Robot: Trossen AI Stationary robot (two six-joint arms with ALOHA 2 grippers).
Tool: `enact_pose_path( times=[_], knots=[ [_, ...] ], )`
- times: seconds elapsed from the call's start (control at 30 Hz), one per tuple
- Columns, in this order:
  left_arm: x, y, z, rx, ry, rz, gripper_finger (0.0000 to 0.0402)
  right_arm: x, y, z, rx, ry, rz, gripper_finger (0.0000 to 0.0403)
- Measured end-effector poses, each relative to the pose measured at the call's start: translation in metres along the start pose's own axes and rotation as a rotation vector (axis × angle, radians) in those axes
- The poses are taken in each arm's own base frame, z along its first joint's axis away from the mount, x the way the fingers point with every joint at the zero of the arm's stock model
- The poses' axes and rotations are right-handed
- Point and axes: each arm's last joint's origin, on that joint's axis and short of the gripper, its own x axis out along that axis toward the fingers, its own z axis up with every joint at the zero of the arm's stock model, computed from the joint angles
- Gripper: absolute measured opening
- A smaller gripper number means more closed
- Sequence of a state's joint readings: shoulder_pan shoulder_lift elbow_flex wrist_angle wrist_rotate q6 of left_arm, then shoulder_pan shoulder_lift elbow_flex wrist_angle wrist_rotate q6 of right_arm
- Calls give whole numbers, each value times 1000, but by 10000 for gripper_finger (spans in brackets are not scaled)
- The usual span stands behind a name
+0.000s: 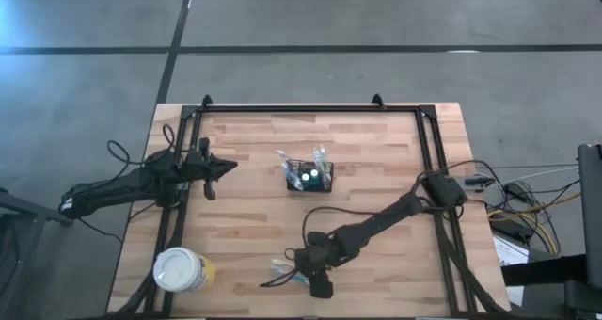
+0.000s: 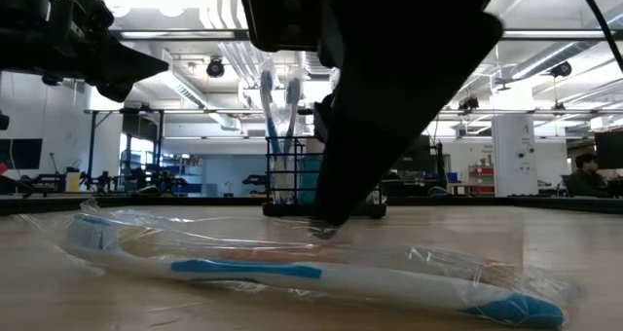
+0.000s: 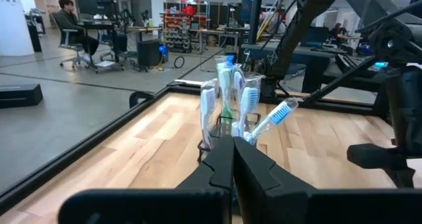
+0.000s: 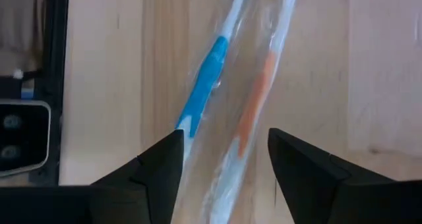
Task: Pick & Place toothbrushing station
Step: Put the orange toothbrush into the black organizer
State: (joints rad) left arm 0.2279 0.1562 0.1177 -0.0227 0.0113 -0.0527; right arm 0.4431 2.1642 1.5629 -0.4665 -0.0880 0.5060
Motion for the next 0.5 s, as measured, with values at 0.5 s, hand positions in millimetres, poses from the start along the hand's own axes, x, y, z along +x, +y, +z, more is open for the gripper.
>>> enact_pose_path(
  times=[0.5],
  knots=[
    [0,0,0,-20,6,-6,7,9,-5,-6,-6,9,-97,187]
  ],
)
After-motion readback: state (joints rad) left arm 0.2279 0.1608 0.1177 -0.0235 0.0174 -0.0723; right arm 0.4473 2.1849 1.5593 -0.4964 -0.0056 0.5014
